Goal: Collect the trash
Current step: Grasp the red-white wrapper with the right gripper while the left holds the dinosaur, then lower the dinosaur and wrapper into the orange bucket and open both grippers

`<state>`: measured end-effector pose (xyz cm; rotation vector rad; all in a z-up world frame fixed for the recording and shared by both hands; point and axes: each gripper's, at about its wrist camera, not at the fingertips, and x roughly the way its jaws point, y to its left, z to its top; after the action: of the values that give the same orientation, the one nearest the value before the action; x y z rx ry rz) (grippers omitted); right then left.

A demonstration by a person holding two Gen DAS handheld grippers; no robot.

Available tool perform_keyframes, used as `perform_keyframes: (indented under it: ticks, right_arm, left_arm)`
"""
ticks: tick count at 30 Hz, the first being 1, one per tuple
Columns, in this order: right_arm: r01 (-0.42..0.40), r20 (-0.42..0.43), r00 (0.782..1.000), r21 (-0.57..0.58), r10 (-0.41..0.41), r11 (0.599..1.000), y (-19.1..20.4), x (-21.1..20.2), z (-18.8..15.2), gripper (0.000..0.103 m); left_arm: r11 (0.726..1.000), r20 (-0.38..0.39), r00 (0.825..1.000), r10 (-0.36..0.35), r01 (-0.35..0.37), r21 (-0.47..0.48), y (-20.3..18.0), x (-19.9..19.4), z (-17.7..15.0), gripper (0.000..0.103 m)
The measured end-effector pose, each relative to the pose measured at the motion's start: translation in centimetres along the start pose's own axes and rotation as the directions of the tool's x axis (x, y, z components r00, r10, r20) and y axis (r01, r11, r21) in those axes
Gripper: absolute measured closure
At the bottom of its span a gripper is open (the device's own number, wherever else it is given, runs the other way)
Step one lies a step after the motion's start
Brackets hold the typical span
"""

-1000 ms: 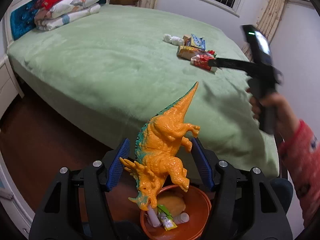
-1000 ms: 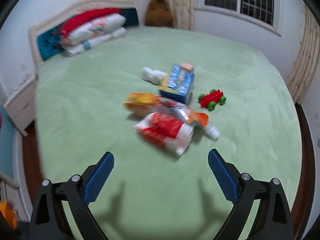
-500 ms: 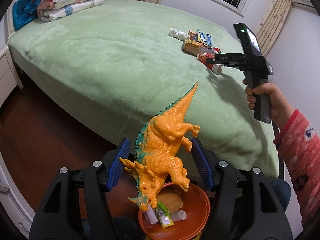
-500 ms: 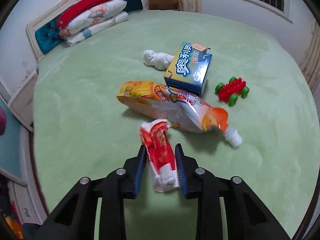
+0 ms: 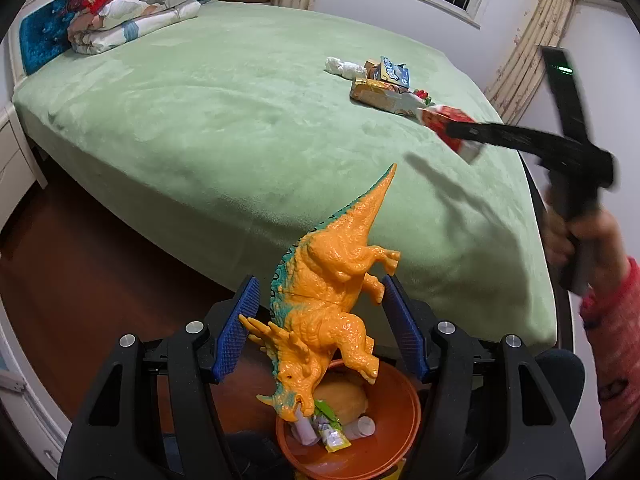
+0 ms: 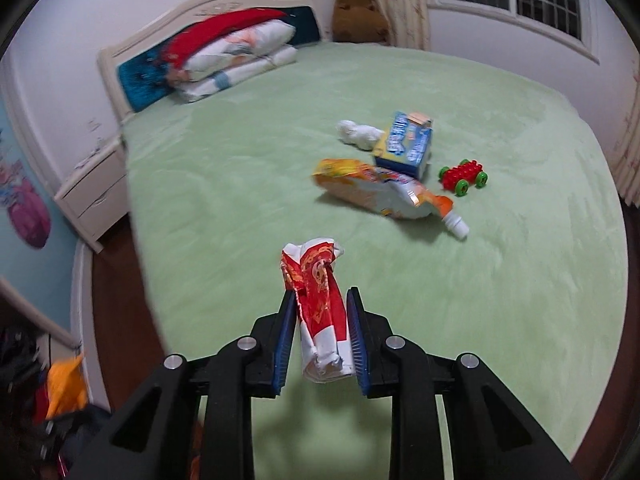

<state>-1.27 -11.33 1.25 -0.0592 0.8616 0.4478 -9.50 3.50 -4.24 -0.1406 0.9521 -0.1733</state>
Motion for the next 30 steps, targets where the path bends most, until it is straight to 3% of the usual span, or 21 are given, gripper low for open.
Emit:
perform_keyframes:
  ticks: [8, 15, 18, 24, 26, 30]
  right_arm:
    - [-0.103, -0.029, 0.994, -0.031, 0.103, 0.994, 4.2, -5.2, -8.1, 0.076]
    - [-0.153, -0.201, 0.967, 0.024, 0.155, 0.988, 6.4, -3.6, -15.7, 0.076]
    - [-0.148, -0.294, 0.943, 0.053, 0.157, 0.988, 6.8, -1.3, -18.8, 0.076]
    - [-0.109, -0.458, 0.877, 0.1, 0.143, 0.989, 7.1, 3.0, -23.8, 0.075]
    - [-0.089, -0.506, 0.852, 0.113, 0.134, 0.99, 7.1, 4.4, -25.0, 0.075]
    - [-0.059, -0.557, 0.822, 0.128, 0.121, 0.99, 7.0, 6.1, -26.7, 0.073]
  left_arm:
    - [1.0, -0.056, 0.998, 0.008, -0.007, 0.027, -0.1, 0.3, -2.4, 0.041]
    - [0.998, -0.174, 0.984, 0.018, -0.009, 0.055, -0.4, 2.8, -6.6, 0.041]
    - [0.998, -0.262, 0.965, 0.01, 0.005, 0.058, -0.6, 5.0, -9.0, 0.041]
    - [0.997, -0.424, 0.906, 0.02, 0.014, 0.077, -1.2, 9.6, -13.3, 0.041]
    - [0.998, -0.48, 0.877, 0.022, 0.013, 0.069, -1.1, 11.2, -14.6, 0.041]
    - [0.999, -0.561, 0.827, 0.029, -0.002, 0.048, -0.5, 13.8, -16.6, 0.041]
